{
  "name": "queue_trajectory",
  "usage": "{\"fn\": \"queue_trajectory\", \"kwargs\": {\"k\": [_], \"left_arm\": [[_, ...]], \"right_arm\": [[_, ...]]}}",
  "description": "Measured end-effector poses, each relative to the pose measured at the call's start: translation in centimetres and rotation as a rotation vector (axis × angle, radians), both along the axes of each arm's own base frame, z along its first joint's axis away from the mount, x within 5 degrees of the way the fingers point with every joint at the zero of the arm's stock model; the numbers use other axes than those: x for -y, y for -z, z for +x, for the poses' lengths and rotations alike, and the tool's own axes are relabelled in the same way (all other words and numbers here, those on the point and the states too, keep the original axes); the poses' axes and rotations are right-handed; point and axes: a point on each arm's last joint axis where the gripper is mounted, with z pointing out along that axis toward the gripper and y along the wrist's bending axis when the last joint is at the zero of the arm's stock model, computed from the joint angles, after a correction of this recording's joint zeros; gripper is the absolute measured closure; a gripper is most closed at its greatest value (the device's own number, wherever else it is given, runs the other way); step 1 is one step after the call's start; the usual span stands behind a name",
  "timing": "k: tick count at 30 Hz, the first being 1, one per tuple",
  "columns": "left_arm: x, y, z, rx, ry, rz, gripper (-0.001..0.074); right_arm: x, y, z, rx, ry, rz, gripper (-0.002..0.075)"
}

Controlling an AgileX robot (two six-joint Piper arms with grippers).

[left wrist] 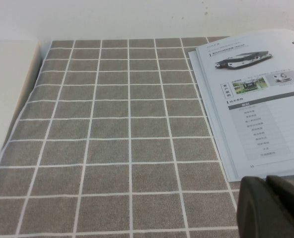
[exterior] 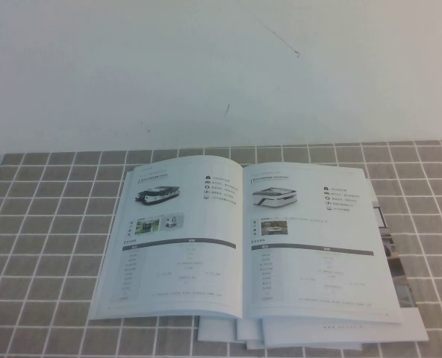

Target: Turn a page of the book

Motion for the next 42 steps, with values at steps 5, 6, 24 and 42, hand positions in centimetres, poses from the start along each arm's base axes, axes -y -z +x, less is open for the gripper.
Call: {"fn": "queue_trajectory", "kwargs": {"k": [5,6,24,42], "left_arm": [[0.0,0.0,0.0,0.0,0.0,0.0,0.0739],[0.0,0.0,0.0,0.0,0.0,0.0,0.0739],[0.0,0.0,0.0,0.0,0.0,0.0,0.0739],[0.0,-1.8,0.3,0.211,0.0,0.028,0.0739]], "right_arm": [[0.0,0.0,0.0,0.0,0.0,0.0,0.0728],[0.0,0.0,0.0,0.0,0.0,0.0,0.0728],[0.0,0.0,0.0,0.0,0.005,0.015,0.0728],[0.2,-1.7,0.5,0.226,0.022,0.014,0.0728]]}}
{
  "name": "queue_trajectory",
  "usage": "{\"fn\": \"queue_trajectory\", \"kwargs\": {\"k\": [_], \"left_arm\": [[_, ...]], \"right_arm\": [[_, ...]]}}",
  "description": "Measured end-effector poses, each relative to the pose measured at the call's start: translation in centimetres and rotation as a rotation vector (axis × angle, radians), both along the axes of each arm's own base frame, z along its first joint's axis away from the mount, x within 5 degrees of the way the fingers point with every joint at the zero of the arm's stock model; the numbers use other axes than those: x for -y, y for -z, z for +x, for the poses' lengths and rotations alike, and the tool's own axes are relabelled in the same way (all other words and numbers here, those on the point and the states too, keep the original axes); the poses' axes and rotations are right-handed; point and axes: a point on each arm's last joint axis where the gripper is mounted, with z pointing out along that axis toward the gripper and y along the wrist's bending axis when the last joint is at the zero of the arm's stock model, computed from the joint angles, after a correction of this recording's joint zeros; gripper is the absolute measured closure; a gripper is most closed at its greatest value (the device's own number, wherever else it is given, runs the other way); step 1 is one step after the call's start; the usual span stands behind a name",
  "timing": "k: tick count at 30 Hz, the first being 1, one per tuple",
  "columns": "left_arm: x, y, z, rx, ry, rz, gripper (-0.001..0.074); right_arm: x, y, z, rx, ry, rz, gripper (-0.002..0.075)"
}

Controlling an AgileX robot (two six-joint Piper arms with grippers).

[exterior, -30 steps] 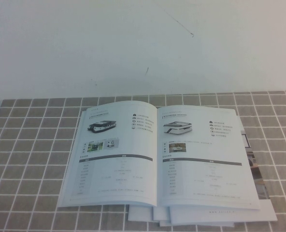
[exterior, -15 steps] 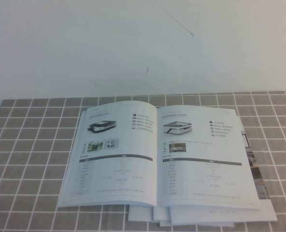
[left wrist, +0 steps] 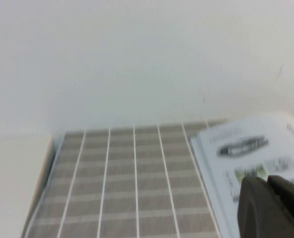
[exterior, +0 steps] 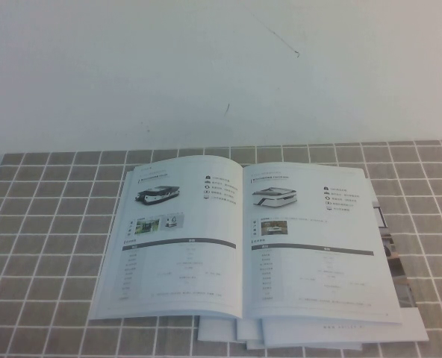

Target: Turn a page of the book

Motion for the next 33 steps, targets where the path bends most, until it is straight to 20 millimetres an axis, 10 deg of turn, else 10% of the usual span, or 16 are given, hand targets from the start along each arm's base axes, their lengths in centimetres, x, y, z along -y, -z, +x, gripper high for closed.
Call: {"fn": "queue_trajectory", "kwargs": {"k": [17,33], "left_arm": [[0.1,-5.9,-1.7,0.686,0.035,-0.061,0.0739],[0.1,-7.2,-2.8,0.873,0.022,-0.041,0.0739]], "right_arm": [[0.5,-5.8,-1.3,0.669,0.026,0.144,0.0728],[0.5,-6.3,-1.5,0.699,0.021,0.136,0.0728]]}}
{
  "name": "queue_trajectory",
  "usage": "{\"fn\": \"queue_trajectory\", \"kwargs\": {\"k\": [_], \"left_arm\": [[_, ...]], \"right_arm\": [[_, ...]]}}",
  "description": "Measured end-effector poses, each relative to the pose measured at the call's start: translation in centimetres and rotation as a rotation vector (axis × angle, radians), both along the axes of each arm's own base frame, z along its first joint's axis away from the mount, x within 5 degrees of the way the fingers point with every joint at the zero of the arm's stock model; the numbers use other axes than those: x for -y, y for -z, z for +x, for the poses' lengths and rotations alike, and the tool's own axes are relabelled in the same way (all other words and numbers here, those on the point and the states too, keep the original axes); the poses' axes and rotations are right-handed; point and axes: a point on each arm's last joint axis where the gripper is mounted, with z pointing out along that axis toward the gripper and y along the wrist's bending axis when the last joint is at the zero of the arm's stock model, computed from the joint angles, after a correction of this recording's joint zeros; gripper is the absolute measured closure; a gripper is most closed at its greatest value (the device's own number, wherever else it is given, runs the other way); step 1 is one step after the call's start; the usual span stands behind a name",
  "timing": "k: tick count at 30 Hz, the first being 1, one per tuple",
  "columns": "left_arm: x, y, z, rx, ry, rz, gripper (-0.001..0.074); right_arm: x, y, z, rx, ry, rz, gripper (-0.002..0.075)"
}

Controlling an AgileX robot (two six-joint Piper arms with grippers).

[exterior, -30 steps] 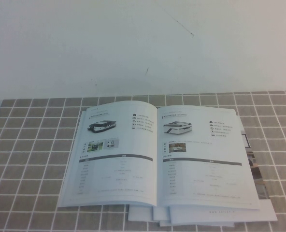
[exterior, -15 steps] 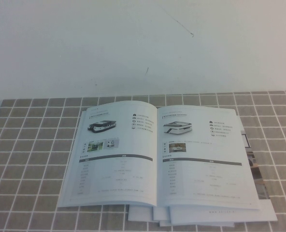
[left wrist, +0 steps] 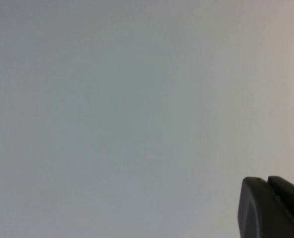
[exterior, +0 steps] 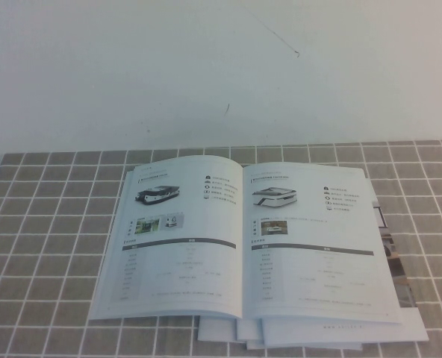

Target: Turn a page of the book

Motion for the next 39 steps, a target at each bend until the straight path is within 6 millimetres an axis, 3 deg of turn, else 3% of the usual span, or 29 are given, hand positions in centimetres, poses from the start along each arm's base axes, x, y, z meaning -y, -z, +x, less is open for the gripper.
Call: {"fn": "queue_trajectory", "kwargs": {"k": [4,12,19,24,28,34,39], "left_arm": [[0.3,-1.5,0.2,-0.11,-0.011,0.075,0.0739],[-0.7,-8.0,-2.3,-0.357,-0.103,0.094,0.0739],[-0.7,-7.7,-0.1,-0.608,-0.096,0.074,0.0739],[0.0,-6.3,2.3,-0.828,0.031,-0.05,0.0739],[0.9,-4.8,4.3,-1.104,0.086,-0.021,0.0739],[3.0,-3.1,7.5,-1.458,0.275,0.105,0.0739],[4.8,-2.5,10.4,-1.51,0.458,0.134,0.0739]], "right_arm": [[-0.4,-1.7,-0.1,-0.083,0.017,-0.102,0.0729],[-0.4,-7.1,-2.2,-0.277,0.044,-0.161,0.0729],[-0.6,-10.0,-0.4,-0.544,-0.032,-0.073,0.0729],[-0.7,-8.7,3.3,-0.883,-0.082,-0.115,0.0729],[-1.1,-6.9,5.6,-1.09,-0.147,-0.2,0.0729],[-3.5,-5.0,8.2,-1.27,-0.488,-0.176,0.0729],[-5.2,-3.2,10.9,-1.338,-0.778,-0.193,0.0729]]}}
